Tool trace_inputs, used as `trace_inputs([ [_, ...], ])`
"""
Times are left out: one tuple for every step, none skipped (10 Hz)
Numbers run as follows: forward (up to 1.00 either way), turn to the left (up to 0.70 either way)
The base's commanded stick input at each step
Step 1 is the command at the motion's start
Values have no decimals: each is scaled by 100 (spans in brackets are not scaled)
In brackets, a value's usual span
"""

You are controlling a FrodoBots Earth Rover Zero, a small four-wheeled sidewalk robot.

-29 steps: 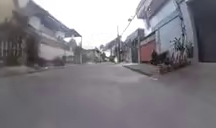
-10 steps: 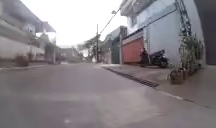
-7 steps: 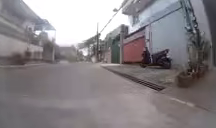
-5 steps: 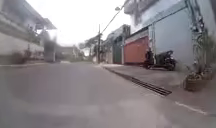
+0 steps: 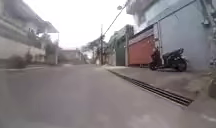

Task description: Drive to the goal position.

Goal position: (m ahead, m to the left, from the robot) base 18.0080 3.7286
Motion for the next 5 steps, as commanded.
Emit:
trace_inputs([
  [100,22],
  [100,0],
  [100,0],
  [100,0],
  [100,0],
])
